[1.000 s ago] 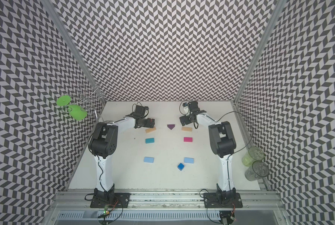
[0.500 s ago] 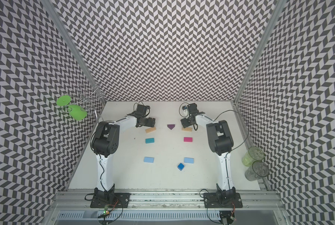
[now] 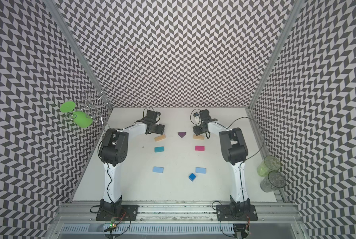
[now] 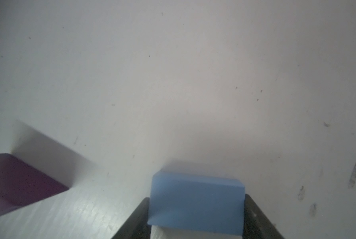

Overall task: Assemble a heart with building blocks
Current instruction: Pick up the building block from the center of the board.

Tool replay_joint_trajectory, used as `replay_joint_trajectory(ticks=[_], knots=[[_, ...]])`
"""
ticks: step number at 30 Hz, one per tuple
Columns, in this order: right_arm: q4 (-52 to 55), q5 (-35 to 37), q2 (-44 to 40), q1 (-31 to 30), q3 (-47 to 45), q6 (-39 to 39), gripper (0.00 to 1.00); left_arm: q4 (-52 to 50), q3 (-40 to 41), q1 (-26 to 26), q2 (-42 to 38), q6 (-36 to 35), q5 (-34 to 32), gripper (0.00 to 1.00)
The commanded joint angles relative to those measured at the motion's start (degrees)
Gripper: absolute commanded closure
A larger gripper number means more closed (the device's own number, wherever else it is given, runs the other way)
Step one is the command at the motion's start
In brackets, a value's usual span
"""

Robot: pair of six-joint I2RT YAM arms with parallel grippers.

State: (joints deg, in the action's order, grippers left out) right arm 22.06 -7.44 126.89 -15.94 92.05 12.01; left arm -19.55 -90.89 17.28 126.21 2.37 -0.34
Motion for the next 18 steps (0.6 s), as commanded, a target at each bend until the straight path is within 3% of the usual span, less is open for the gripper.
replay_joint_trajectory(ticks=[1, 9, 18], knots=[[0.74, -1.49, 1.26, 0.21, 0.60, 0.22, 0.59, -3.21, -0.19, 0.48, 1.29, -0.28, 0.52, 0.29], [-1.99, -5.26, -3.89, 0.17, -3.15, 0.94, 0.68, -2.43, 3.17, 0.69, -2.59, -1.52, 0.85, 0.42], [-3.44, -8.11, -8.28, -0.38, -8.74, 3.02, 0.69, -2.51, 5.41, 4.58, -6.68, -3.75, 2.18, 0.43]])
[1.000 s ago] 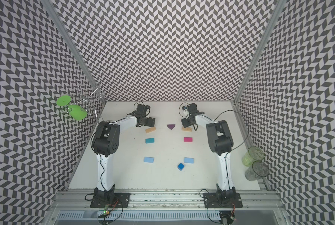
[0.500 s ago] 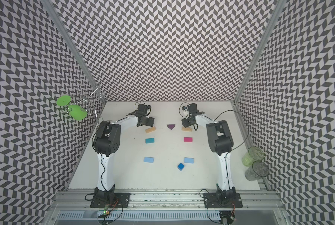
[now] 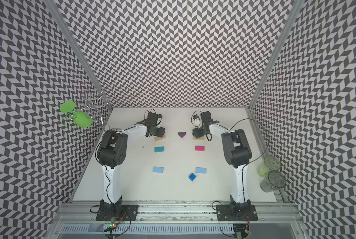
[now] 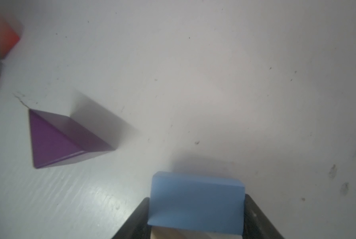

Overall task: Assemble a heart with building blocks
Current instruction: Pick up the building block from the center of the board.

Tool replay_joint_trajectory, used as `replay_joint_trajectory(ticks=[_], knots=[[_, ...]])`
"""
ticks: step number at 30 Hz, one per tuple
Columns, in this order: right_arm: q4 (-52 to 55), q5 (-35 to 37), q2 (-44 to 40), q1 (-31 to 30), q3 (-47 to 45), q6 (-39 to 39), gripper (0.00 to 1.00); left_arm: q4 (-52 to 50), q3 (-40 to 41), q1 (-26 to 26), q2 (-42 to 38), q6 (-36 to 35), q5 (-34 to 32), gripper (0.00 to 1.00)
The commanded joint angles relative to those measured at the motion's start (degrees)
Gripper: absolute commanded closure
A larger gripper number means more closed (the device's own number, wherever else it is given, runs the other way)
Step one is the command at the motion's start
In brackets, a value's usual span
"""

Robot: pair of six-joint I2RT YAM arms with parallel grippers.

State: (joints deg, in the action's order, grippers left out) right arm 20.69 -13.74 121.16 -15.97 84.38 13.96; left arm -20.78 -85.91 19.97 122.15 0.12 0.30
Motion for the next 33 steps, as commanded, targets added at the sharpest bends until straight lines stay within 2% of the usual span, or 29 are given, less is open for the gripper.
replay_joint_trajectory(ticks=[1, 9, 20, 33], knots=[[-2.10, -2.06, -2.89, -0.57, -1.73, 1.32, 0.69, -1.52, 0.31, 2.53, -2.62, -1.75, 1.64, 0.43], [-1.97, -2.70, -5.65, -2.95, -5.98, 2.32, 0.69, -2.26, 2.32, 5.96, -3.12, -2.30, 1.99, 0.43], [-1.95, -2.70, -7.59, -5.12, -8.79, 2.35, 0.70, -0.51, 8.46, 7.71, -7.27, -3.53, 2.25, 0.43], [-3.90, -0.87, -7.35, -5.76, -8.36, 3.23, 0.68, -0.87, 4.45, 10.73, -2.89, -7.89, 1.73, 0.42]])
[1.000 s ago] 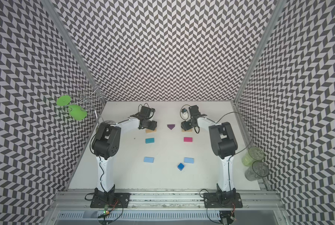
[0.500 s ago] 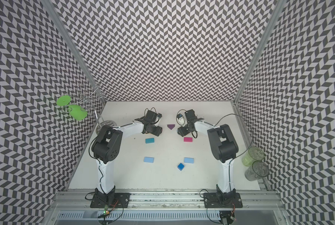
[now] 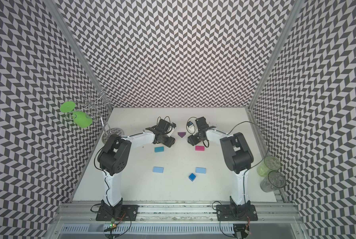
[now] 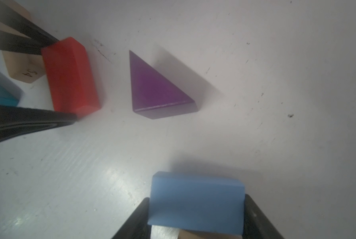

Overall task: Assemble a heart with building blocks
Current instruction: Pick up the building block from the center of the board.

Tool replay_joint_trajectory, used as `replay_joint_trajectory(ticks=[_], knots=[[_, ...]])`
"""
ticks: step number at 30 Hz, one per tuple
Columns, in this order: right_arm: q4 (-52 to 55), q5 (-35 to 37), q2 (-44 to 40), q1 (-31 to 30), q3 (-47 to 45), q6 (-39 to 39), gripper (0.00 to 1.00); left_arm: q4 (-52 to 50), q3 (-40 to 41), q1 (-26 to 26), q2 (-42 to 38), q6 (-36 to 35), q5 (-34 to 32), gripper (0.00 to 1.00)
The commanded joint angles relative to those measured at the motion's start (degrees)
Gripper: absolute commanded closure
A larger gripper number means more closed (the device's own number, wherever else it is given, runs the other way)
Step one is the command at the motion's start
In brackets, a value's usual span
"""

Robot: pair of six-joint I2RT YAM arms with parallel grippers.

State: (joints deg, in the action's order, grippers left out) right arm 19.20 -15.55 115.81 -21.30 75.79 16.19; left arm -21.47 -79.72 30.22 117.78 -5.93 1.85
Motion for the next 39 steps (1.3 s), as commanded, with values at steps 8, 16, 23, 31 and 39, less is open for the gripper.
replay_joint_trajectory(ticks=[8, 16, 23, 31, 39], knots=[[-1.95, 2.02, -1.03, -0.67, 2.14, 1.74, 0.67, -1.59, -6.02, 1.50, 5.12, -3.55, 0.01, 0.42], [-2.24, 1.93, -0.76, -0.63, 2.18, 1.81, 0.67, -2.08, -7.55, 2.12, 6.85, -5.31, -0.42, 0.43], [-2.30, 1.75, 0.16, -0.67, 3.04, 1.80, 0.67, -2.26, -7.77, 2.13, 7.23, -5.56, -0.95, 0.43], [-2.16, 1.58, 0.30, -0.66, 2.71, 1.74, 0.67, -2.26, -8.34, 2.13, 8.03, -5.67, -1.32, 0.43], [-2.08, 1.58, 0.44, -0.60, 2.62, 1.73, 0.67, -2.08, -8.48, 2.13, 8.17, -5.58, -1.84, 0.43]])
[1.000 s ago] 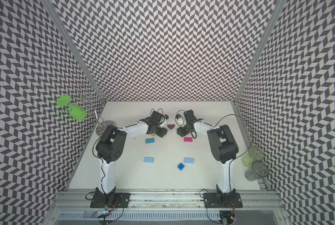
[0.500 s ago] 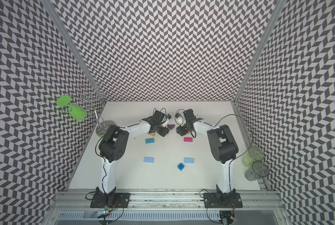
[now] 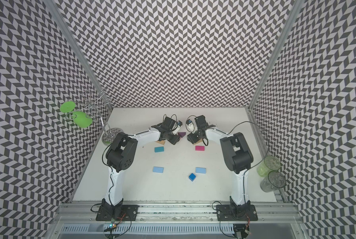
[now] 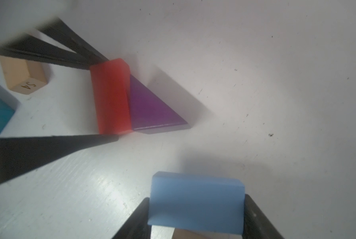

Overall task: Assemble a heart with building blocks
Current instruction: Pick up the building block from the center of the board.

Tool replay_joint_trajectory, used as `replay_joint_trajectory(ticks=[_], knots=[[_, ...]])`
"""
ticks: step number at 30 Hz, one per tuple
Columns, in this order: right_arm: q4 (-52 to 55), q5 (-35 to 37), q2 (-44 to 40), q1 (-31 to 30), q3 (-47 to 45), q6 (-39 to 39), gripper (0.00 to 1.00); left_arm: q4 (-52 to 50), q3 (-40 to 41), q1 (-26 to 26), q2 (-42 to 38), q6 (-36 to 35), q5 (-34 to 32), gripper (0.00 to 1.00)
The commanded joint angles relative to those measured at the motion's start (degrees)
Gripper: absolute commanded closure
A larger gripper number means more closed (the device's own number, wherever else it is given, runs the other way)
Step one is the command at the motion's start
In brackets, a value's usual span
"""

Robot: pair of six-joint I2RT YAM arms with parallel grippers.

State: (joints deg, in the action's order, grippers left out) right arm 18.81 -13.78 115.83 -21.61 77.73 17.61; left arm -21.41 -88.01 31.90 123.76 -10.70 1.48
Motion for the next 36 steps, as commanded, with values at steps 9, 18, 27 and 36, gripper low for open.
replay_joint_trajectory(ticks=[9, 18, 27, 36], knots=[[-1.64, -0.30, 0.47, -0.35, 0.54, 0.16, 0.67, -1.79, -0.15, 0.44, 2.51, -0.63, -1.48, 0.42], [-1.36, -0.36, 0.60, -0.30, 0.55, 0.15, 0.67, -1.27, -0.15, 0.44, 2.62, -0.47, -1.48, 0.40], [-1.06, -0.55, 0.72, -0.37, 0.84, 0.04, 0.67, -0.92, -0.29, 0.44, 2.69, -0.13, -1.50, 0.39], [-0.97, -0.55, 0.80, -0.32, 0.60, 0.01, 0.67, -0.83, -0.84, 0.44, 2.92, 0.39, -1.58, 0.39]])
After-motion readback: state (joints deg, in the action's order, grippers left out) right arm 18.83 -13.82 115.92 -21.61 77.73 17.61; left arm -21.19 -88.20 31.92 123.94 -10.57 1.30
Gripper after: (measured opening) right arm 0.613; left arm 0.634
